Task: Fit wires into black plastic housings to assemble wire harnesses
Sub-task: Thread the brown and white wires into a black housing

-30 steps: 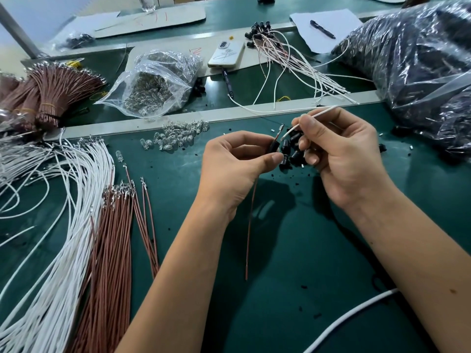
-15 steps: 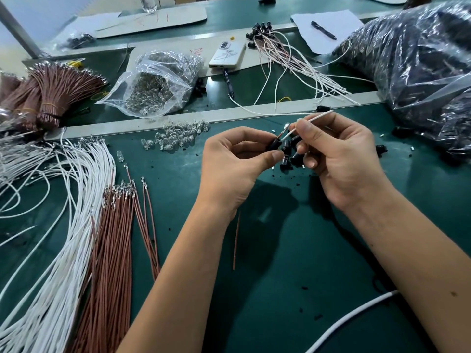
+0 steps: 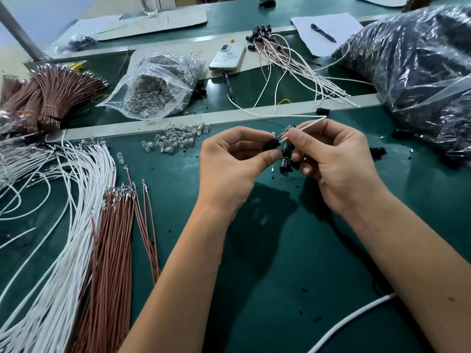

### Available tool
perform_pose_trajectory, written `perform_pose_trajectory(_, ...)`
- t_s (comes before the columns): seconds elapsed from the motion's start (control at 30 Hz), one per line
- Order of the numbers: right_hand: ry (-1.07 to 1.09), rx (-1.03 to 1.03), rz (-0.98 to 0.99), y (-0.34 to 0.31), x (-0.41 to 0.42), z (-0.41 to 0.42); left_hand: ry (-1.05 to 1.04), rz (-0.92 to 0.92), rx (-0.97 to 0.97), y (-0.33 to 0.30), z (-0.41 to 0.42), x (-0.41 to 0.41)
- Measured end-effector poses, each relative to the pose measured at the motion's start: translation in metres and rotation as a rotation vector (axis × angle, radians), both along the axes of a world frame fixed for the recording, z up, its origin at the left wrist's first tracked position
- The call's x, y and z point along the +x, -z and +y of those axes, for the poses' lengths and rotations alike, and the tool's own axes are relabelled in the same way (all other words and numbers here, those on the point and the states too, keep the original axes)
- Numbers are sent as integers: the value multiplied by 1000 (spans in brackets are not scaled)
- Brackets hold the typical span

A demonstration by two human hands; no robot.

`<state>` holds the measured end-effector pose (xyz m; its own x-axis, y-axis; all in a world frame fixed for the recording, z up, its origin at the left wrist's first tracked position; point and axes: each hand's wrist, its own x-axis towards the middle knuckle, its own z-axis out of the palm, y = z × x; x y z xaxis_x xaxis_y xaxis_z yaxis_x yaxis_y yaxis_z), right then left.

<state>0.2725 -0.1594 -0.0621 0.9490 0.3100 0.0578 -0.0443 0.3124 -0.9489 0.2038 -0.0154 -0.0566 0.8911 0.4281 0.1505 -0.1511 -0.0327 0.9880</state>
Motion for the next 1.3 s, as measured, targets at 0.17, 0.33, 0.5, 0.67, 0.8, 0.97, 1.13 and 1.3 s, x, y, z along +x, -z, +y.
perform_pose_trajectory(0.17, 32, -38, -46, 1, -1, 0, -31, -20, 115, 3, -2, 1)
perform_pose_trajectory(0.33, 101, -103, -68, 2, -1, 1, -16, -54, 114, 4, 2, 2)
perform_pose_trajectory(0.5, 0, -90, -12, 4, 1, 0, 0, -66, 117, 3, 1, 1)
perform_pose_trajectory(0.67, -44, -85, 0, 4, 1, -1, 3, -30, 92, 4, 1, 2)
perform_pose_trajectory(0.8, -113, -79, 36, 2, 2, -3, -19, -30, 54, 5, 2, 1)
perform_pose_trajectory(0.97, -158, -121, 57, 2, 2, -3, 33, -13, 120, 4, 7, -1)
perform_pose_trajectory(1.13, -186, -171, -42, 3, 3, -4, 19, 47, 142, 5, 6, 0)
perform_pose_trajectory(1.3, -49, -247, -176, 6, 7, -3, 68, 69, 143, 4, 7, 0)
